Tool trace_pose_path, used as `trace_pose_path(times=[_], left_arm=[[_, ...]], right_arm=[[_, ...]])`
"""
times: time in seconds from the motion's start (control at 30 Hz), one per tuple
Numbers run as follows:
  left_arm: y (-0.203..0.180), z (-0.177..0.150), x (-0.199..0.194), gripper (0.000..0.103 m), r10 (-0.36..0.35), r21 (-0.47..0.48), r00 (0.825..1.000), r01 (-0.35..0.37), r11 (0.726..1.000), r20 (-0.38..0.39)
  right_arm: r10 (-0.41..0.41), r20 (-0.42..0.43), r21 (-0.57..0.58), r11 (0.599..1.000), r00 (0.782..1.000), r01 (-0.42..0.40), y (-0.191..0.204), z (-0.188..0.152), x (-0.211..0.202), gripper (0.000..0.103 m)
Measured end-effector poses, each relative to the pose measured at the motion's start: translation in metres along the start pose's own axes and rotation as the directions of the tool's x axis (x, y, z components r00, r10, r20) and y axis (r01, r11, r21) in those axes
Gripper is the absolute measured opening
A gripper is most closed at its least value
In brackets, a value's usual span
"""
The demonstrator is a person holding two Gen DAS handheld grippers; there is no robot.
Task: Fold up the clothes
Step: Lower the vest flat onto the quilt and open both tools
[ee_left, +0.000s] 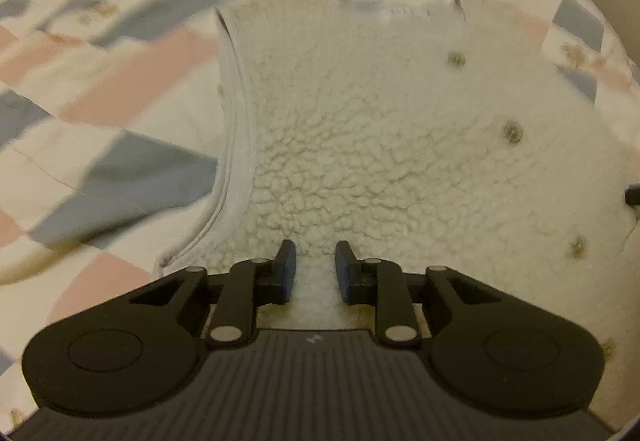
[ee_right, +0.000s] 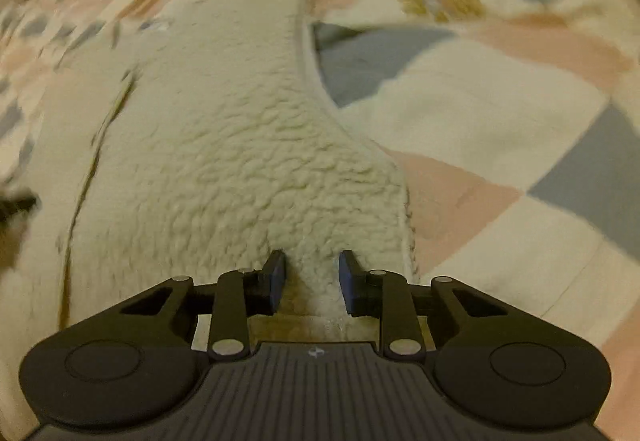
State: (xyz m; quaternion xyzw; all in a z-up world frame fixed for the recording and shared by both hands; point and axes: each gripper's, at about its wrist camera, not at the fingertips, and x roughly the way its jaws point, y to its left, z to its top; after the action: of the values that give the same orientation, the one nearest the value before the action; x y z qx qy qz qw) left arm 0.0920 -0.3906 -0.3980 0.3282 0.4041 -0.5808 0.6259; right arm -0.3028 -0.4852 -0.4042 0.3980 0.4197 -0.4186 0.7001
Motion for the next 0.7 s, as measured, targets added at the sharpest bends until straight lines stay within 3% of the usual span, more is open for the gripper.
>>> trace_pose_path(times=[0.07,0.17,0.23,0.33,0.4,0.43,0.5,0.6,0.7], left_arm=[[0.001,0.012,-0.014,0.020,-0.021,0.030,0.999,0.020,0.999,0.031],[-0.002,0.044,-0.025,0.020,-0.062,0.097,0.989,0.049,0.994,0.134],[0.001,0.072,-0.012,0.020,-0.085,0.114,0.979,0.064,0.991,0.187],[0.007,0.113,0.026,0.020,-0.065,0.132,0.967,0.033,0.991,0.245],[0.015,0.134,0.055,0.012,-0.041,0.129,0.967,0.008,0.992,0.251],[0.018,0.142,0.069,0.003,-0.022,0.133,0.968,-0.012,0.991,0.250],[0.024,0.152,0.089,0.004,-0.016,0.142,0.966,-0.022,0.990,0.258],[0.032,0.159,0.108,0.007,-0.020,0.140,0.970,-0.014,0.990,0.243],[0.037,0.169,0.101,0.006,-0.018,0.096,0.970,-0.005,0.995,0.244]], right_arm=[[-0.002,0.032,0.060,0.998,0.999,0.000,0.004,0.006,-0.010,0.029],[0.003,0.173,0.001,1.000,0.985,-0.003,0.025,0.030,-0.029,0.032],[0.041,0.240,-0.058,0.998,0.970,-0.028,0.043,0.058,-0.023,0.032],[0.096,0.279,-0.142,0.988,0.956,-0.058,0.068,0.105,0.014,0.032],[0.121,0.308,-0.194,0.979,0.944,-0.062,0.084,0.133,0.039,0.032],[0.124,0.320,-0.221,0.974,0.939,-0.053,0.091,0.147,0.053,0.030],[0.089,0.347,-0.265,0.964,0.934,0.007,0.101,0.173,0.079,0.030],[0.022,0.309,-0.233,0.971,0.951,0.053,0.081,0.199,0.113,0.027],[0.074,0.299,-0.134,0.990,0.951,-0.035,0.060,0.210,0.113,0.026]])
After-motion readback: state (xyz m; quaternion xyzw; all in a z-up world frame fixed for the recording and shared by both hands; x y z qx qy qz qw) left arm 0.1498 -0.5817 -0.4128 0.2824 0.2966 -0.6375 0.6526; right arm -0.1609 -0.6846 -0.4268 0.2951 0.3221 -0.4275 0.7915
